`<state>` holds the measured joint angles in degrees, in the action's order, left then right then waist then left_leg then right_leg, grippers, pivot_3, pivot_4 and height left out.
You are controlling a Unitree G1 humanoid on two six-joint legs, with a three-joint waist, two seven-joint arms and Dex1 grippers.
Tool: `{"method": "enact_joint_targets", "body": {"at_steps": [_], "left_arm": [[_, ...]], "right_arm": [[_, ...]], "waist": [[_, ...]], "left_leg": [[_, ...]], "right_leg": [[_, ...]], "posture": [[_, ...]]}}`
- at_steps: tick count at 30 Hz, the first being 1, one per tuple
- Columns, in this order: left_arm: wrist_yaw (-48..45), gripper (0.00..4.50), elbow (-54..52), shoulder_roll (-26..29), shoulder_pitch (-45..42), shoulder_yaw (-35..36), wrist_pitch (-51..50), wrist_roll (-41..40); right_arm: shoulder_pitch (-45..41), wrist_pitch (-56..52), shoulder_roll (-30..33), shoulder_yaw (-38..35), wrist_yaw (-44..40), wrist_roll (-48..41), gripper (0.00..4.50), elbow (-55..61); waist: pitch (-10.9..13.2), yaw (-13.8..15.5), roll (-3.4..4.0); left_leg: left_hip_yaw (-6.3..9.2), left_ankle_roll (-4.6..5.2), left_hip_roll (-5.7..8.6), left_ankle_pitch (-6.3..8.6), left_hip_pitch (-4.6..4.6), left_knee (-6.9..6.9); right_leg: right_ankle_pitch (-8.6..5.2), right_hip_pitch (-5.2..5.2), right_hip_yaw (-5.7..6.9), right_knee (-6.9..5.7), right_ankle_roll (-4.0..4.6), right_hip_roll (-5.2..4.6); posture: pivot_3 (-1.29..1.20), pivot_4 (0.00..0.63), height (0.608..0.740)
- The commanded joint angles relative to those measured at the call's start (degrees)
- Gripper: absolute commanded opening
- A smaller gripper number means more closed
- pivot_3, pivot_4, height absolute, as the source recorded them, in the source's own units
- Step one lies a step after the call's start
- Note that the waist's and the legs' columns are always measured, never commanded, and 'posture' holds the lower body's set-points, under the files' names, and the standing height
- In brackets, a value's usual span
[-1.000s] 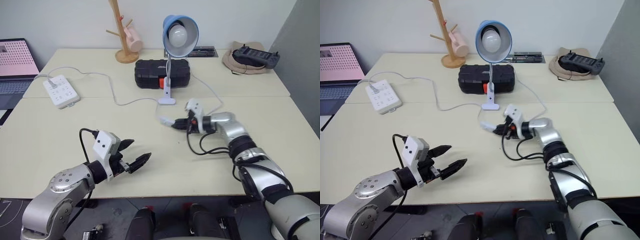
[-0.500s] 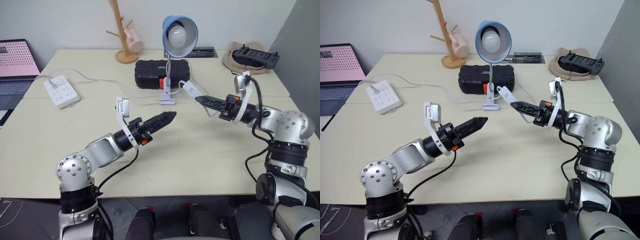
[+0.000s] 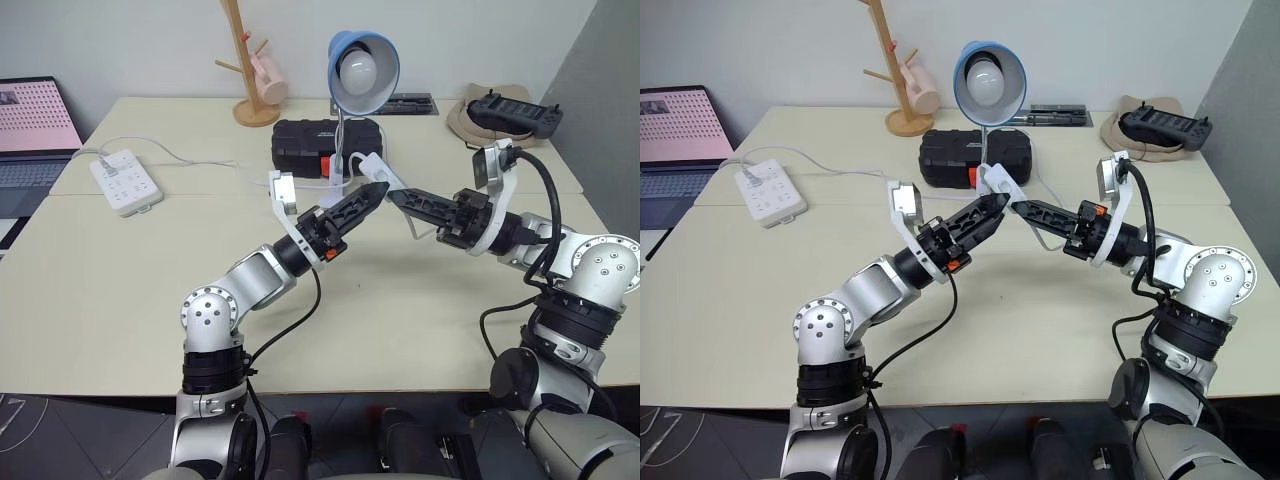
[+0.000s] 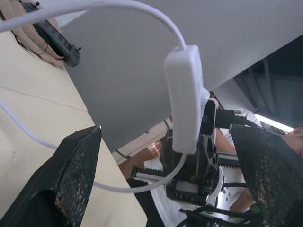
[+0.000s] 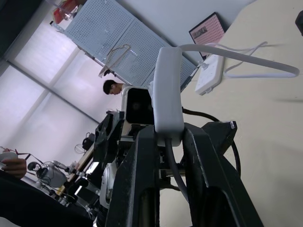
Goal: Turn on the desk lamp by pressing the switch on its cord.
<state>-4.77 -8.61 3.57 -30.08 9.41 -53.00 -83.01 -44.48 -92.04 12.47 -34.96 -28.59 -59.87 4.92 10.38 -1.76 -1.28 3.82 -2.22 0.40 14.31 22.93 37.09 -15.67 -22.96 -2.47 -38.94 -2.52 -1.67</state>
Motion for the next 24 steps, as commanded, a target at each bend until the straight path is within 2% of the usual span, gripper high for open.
{"method": "enact_joint_targets", "body": {"at_steps": [1,6,17,20,24], "left_arm": [[0.3,4.50,-1.1,-0.9,-1.7,0.0,1.2,-1.4],[1.6,4.50,-0.7,-2.0,-2.2,0.4,2.1,-2.9],[1.8,4.50,-0.7,-0.8,-1.6,0.2,1.6,-3.8],[1.7,4.05,-0.9,-0.7,-1.3,-0.1,1.6,-3.5],[2.0,3.21,-1.1,-1.2,-1.0,0.3,2.2,-4.3]], "right_arm": [[0.1,-0.5,0.2,-1.3,2.4,-4.8,0.33,1.9],[0.9,-0.5,1.5,-1.3,5.0,-9.5,0.33,1.4],[1.7,1.7,3.6,0.4,10.2,-16.6,0.33,-0.3],[2.1,2.7,4.3,1.2,11.3,-18.4,0.33,-0.7],[3.0,3.9,5.4,2.5,12.8,-21.1,0.33,-1.0]], "waist": [[0.0,0.0,0.00],[0.0,0.0,0.00],[0.0,0.0,0.00],[0.0,0.0,0.00],[0.0,0.0,-0.01]], "left_leg": [[-0.04,0.00,0.00,0.00,0.00,0.00],[-0.10,0.00,-0.02,0.00,0.00,-0.01],[-0.11,0.01,-0.02,0.00,0.01,-0.02],[-0.12,0.01,-0.03,0.00,0.01,-0.03],[-0.12,0.01,-0.03,0.00,0.01,-0.03]], "right_leg": [[0.00,0.00,-0.01,0.01,0.00,0.00],[0.00,-0.01,-0.03,0.01,0.00,0.02],[0.00,-0.01,-0.04,0.03,-0.01,0.04],[0.00,-0.02,-0.04,0.05,-0.01,0.05],[-0.01,-0.01,-0.04,0.06,-0.01,0.06]], "posture": [[0.00,0.150,0.740],[0.00,0.150,0.740],[0.00,0.150,0.740],[0.00,0.150,0.740],[0.00,0.150,0.740]]}}
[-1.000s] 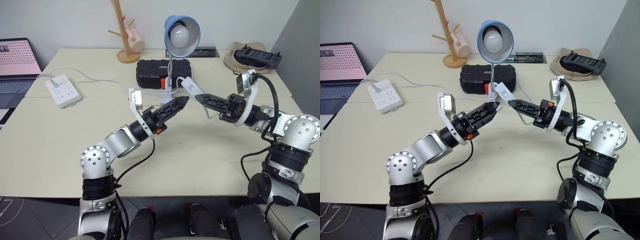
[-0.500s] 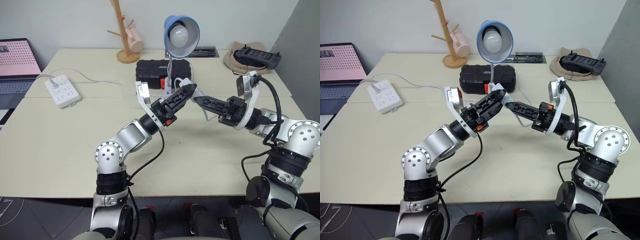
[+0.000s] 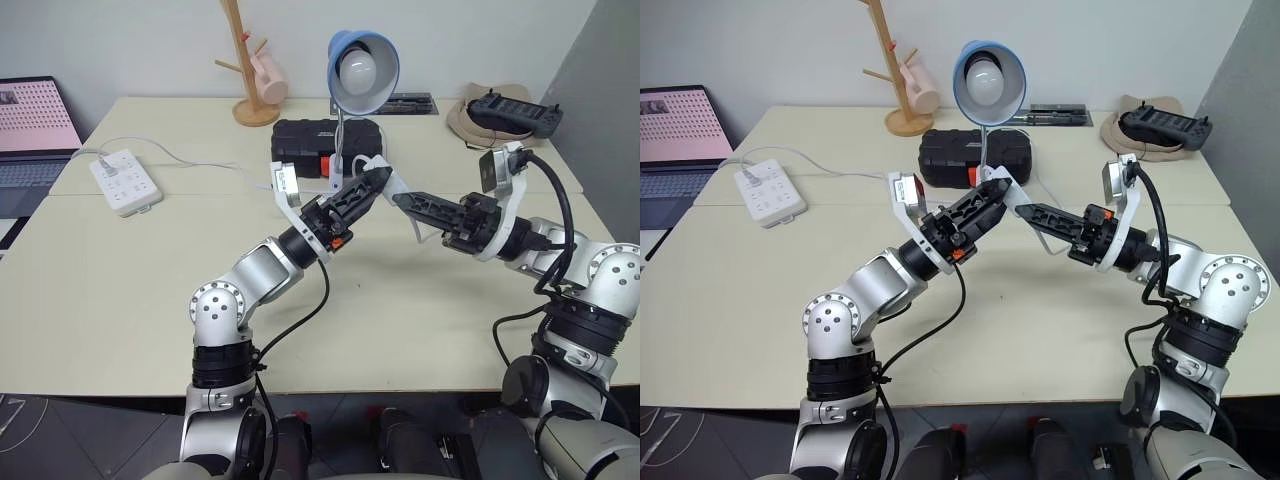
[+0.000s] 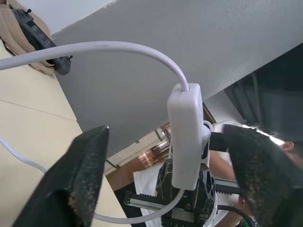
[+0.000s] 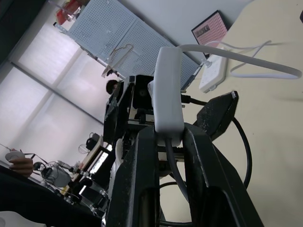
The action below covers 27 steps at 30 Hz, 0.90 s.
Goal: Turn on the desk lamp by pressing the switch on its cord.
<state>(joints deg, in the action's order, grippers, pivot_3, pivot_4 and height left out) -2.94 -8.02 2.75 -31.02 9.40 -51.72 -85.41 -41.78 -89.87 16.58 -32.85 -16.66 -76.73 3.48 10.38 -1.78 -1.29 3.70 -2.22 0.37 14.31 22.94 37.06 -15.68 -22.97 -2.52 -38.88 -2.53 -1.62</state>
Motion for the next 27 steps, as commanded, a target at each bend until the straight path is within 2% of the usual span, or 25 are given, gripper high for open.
{"method": "enact_joint_targets", "body": {"at_steps": [1,13,25,26,27], "left_arm": [[0.1,3.03,-1.7,-0.4,0.0,0.3,0.9,-1.9],[0.0,0.60,-1.8,-0.2,-0.4,-0.1,1.6,-2.8],[0.4,0.45,-2.5,0.5,-0.9,-0.6,3.1,-1.2],[0.2,1.01,-2.4,0.3,-0.9,-0.4,3.1,-2.1],[-0.3,1.15,-2.4,0.2,-0.8,-0.2,2.9,-3.4]], "right_arm": [[0.6,2.2,1.6,0.8,1.3,-4.9,0.33,0.2],[3.5,8.2,5.5,6.3,4.7,-12.3,0.33,-0.4],[5.6,14.0,9.6,11.4,5.7,-17.0,0.33,-0.5],[5.7,14.3,9.8,11.7,5.7,-17.4,0.33,-0.5],[5.9,14.7,10.1,12.1,5.8,-17.8,0.33,-0.4]], "waist": [[0.0,0.0,-0.01],[0.0,0.0,-0.02],[0.0,0.0,-0.04],[0.0,0.0,-0.04],[0.0,0.0,-0.04]], "left_leg": [[0.00,0.00,0.00,0.00,0.01,0.00],[0.00,0.00,-0.02,0.00,0.03,-0.01],[0.00,0.00,-0.05,0.00,0.05,-0.03],[0.00,0.00,-0.05,0.00,0.05,-0.03],[0.00,0.00,-0.05,0.00,0.05,-0.02]], "right_leg": [[0.00,0.00,0.00,0.01,0.00,0.00],[-0.01,0.00,-0.01,0.04,-0.01,0.03],[-0.01,0.00,-0.01,0.14,-0.02,0.08],[-0.01,0.00,-0.01,0.14,-0.02,0.08],[-0.01,0.00,-0.01,0.15,-0.02,0.08]], "posture": [[0.00,0.150,0.740],[0.00,0.150,0.740],[0.00,0.150,0.740],[0.00,0.150,0.740],[0.00,0.150,0.740]]}}
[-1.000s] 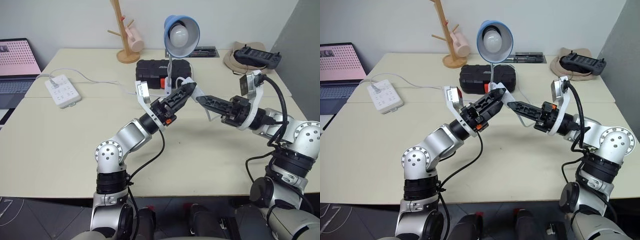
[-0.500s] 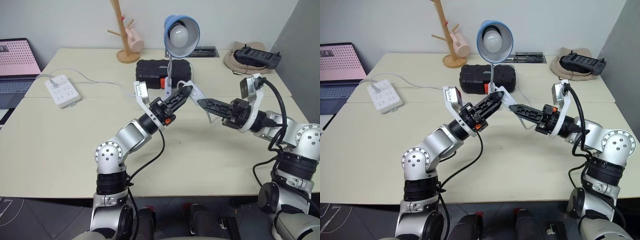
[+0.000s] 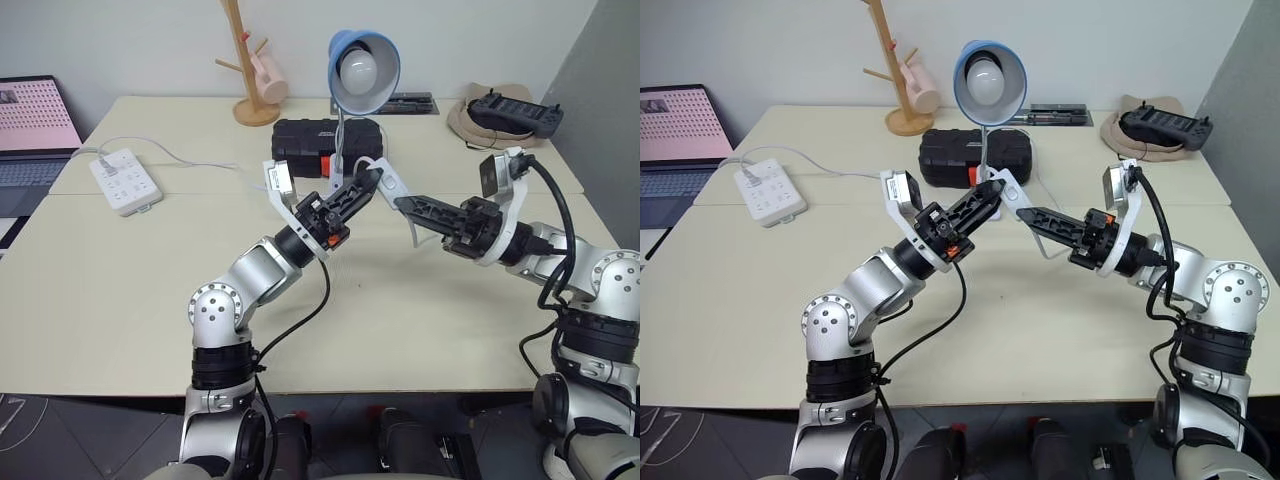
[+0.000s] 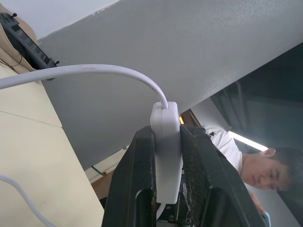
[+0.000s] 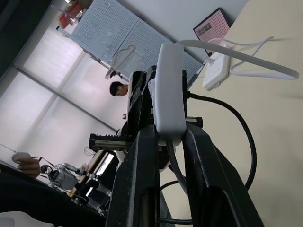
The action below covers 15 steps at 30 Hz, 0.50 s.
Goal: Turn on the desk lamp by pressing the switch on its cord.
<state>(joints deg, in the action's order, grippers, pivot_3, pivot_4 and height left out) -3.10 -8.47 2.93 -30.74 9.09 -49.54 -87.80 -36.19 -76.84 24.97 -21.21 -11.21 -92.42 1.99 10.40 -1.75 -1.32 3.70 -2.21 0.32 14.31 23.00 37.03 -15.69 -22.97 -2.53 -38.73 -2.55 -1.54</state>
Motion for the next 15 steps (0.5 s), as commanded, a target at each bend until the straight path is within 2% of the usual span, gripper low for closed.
{"method": "enact_joint_targets", "body": {"at_steps": [1,5,10,15], "left_arm": [[-0.4,1.27,-2.1,0.0,-1.0,0.2,0.5,-2.1],[0.3,2.16,-3.0,0.4,-1.2,-0.4,0.1,-2.1],[1.0,2.16,-5.2,0.4,-0.6,-1.2,-0.7,-5.7],[1.4,2.16,-5.2,0.3,-0.3,-2.3,-0.1,-6.0]], "right_arm": [[0.3,2.0,1.9,0.8,0.4,-2.6,0.33,1.1],[-0.1,3.1,3.4,1.9,0.4,-5.5,0.33,1.0],[0.2,5.1,4.8,3.1,1.8,-10.6,0.33,1.7],[0.4,7.3,5.8,5.1,3.1,-13.9,0.33,2.5]], "waist": [[0.0,0.0,0.00],[0.0,0.0,-0.01],[0.0,0.0,-0.02],[0.0,0.0,-0.03]], "left_leg": [[0.00,0.00,0.00,0.00,0.00,0.00],[0.00,0.00,-0.02,0.00,0.01,-0.01],[0.02,0.00,-0.03,0.00,0.03,-0.01],[0.02,0.00,-0.03,0.00,0.04,-0.02]], "right_leg": [[0.00,0.00,0.00,0.00,0.00,0.00],[0.00,0.00,0.00,0.02,0.00,0.02],[0.00,0.00,0.00,0.07,0.00,0.03],[0.00,0.00,0.01,0.11,-0.01,0.04]], "posture": [[0.00,0.150,0.740],[0.00,0.150,0.740],[0.00,0.150,0.740],[0.00,0.150,0.740]]}}
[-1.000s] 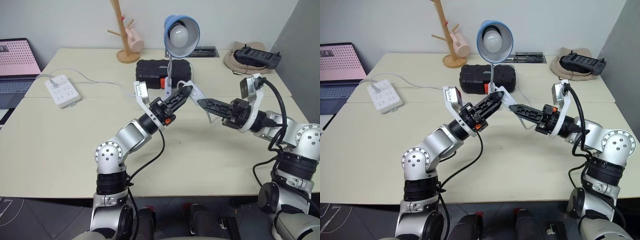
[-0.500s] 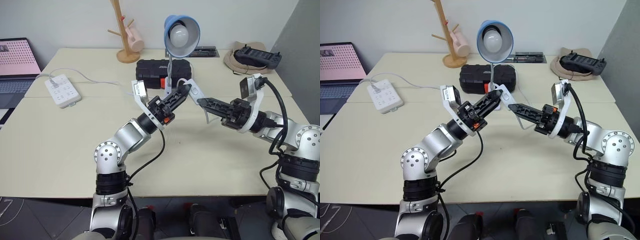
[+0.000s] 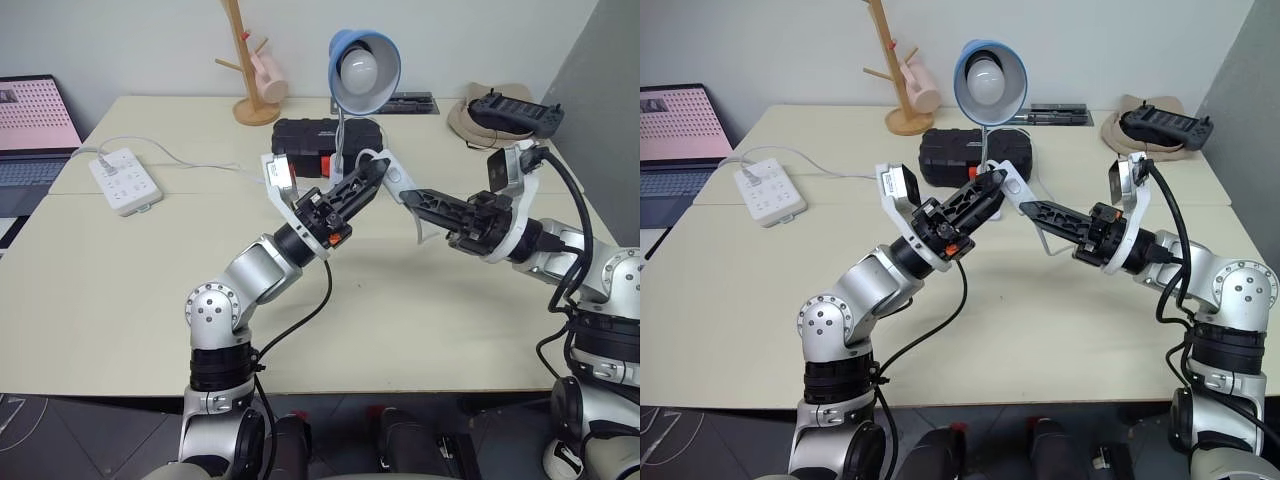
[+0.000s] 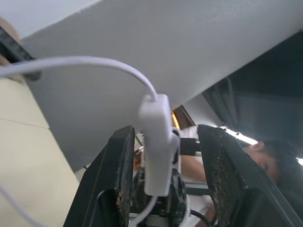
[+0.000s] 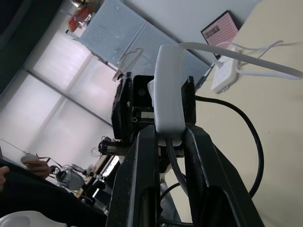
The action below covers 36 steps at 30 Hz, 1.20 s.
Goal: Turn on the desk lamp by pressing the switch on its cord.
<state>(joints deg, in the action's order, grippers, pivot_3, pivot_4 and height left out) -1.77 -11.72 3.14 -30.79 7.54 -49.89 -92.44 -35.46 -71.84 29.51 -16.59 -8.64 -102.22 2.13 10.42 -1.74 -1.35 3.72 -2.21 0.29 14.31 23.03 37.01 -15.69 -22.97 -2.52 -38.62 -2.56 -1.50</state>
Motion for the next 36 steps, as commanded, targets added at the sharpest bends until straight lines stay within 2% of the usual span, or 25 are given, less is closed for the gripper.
{"method": "enact_joint_targets", "body": {"at_steps": [1,19,23,29,36], "left_arm": [[0.0,2.16,-1.9,0.2,-0.3,-0.8,0.4,-1.5],[-0.9,2.16,-0.3,0.7,0.0,-0.3,1.8,-1.5],[-1.7,1.63,-1.1,1.1,0.8,-1.1,1.1,-1.2],[-1.7,0.53,-1.5,1.3,1.2,-1.4,1.2,-1.4],[-1.8,0.49,-1.3,1.6,1.5,-1.5,1.5,-1.1]], "right_arm": [[-0.2,2.7,1.5,0.8,0.7,-4.6,0.33,2.4],[2.0,6.8,4.6,4.4,1.0,-7.6,0.33,3.9],[1.9,7.4,4.8,4.8,0.9,-7.8,0.33,3.9],[1.8,7.9,5.1,5.5,0.7,-8.2,0.33,4.0],[1.9,8.3,5.4,6.4,0.4,-8.4,0.33,4.2]], "waist": [[0.0,0.0,0.00],[0.0,0.0,-0.03],[0.0,0.0,-0.03],[0.0,0.0,-0.05],[0.0,0.0,-0.05]], "left_leg": [[0.00,0.00,0.00,0.00,0.00,0.00],[0.00,0.00,-0.02,0.00,0.02,-0.01],[0.01,0.00,-0.04,0.00,0.02,-0.01],[0.01,0.00,-0.05,0.00,0.03,-0.02],[0.01,0.00,-0.05,0.00,0.03,-0.02]], "right_leg": [[0.00,0.00,0.00,0.00,0.00,0.00],[-0.01,0.00,0.00,0.07,-0.01,0.04],[-0.01,0.00,0.00,0.07,-0.02,0.05],[-0.01,0.00,0.00,0.09,-0.02,0.07],[-0.01,0.00,0.00,0.10,-0.02,0.08]], "posture": [[0.00,0.150,0.740],[0.00,0.150,0.740],[0.00,0.150,0.740],[0.00,0.150,0.740],[0.00,0.150,0.740]]}}
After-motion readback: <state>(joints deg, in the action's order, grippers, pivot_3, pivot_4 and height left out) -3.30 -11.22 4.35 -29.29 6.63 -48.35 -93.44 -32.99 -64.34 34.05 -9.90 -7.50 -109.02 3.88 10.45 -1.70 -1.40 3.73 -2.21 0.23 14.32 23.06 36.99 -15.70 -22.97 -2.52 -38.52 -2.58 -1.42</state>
